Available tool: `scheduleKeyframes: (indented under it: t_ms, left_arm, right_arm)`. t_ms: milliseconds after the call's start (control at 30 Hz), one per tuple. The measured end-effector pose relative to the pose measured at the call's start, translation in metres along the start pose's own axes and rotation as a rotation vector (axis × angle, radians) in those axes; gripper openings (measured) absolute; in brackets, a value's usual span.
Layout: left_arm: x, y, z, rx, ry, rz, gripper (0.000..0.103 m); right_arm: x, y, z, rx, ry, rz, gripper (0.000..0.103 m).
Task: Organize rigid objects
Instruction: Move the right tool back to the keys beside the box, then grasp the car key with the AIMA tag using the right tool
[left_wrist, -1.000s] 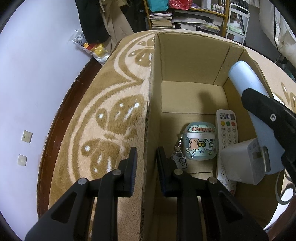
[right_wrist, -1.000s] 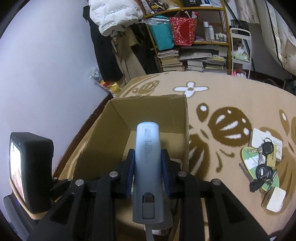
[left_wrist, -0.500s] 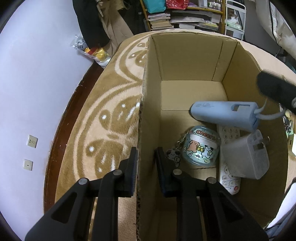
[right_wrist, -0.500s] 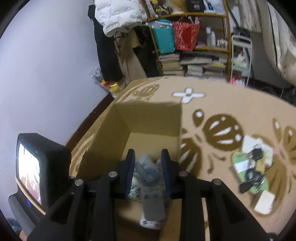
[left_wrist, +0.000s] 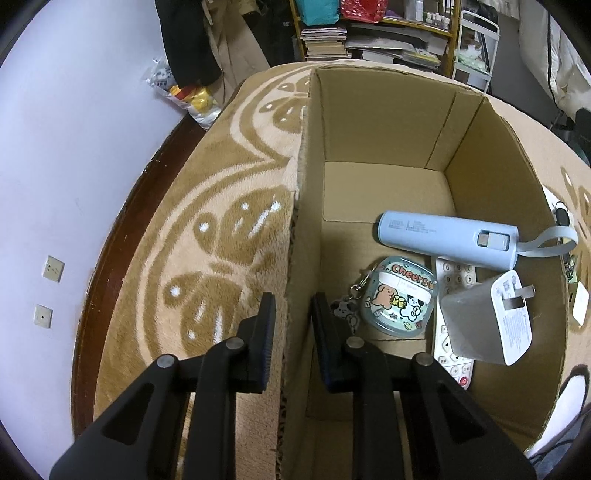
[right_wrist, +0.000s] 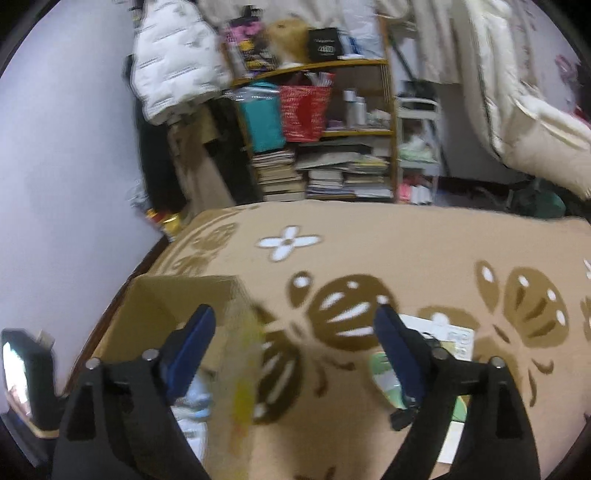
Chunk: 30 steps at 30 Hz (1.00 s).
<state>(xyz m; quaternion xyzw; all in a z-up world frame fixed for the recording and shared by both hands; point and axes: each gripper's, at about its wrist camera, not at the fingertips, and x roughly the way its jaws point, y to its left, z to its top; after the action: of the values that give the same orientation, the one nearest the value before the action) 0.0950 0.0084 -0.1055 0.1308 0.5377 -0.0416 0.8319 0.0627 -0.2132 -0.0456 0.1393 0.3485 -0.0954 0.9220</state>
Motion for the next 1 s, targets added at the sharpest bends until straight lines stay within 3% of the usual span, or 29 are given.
scheduleKeyframes:
  t_ms: [400, 533, 933, 1000]
  left_arm:
    - [0.001, 0.003, 0.001, -0.004, 0.007, -0.011, 0.020]
    - [0.002, 0.003, 0.002, -0.007, 0.013, -0.011, 0.020]
    - [0.001, -0.001, 0.000, 0.014, 0.016, 0.006, 0.020]
    - [0.001, -0.001, 0.000, 0.016, 0.015, 0.007, 0.020]
  right_arm:
    - [0.036, -0.105, -0.007, 0.218, 0.085, -0.073, 0.093]
    - [0.040, -0.136, -0.018, 0.333, 0.108, -0.062, 0.088]
    - [0.062, -0.155, -0.036, 0.368, 0.214, -0.117, 0.079]
    - [0.065, -0.153, -0.039, 0.351, 0.222, -0.125, 0.072]
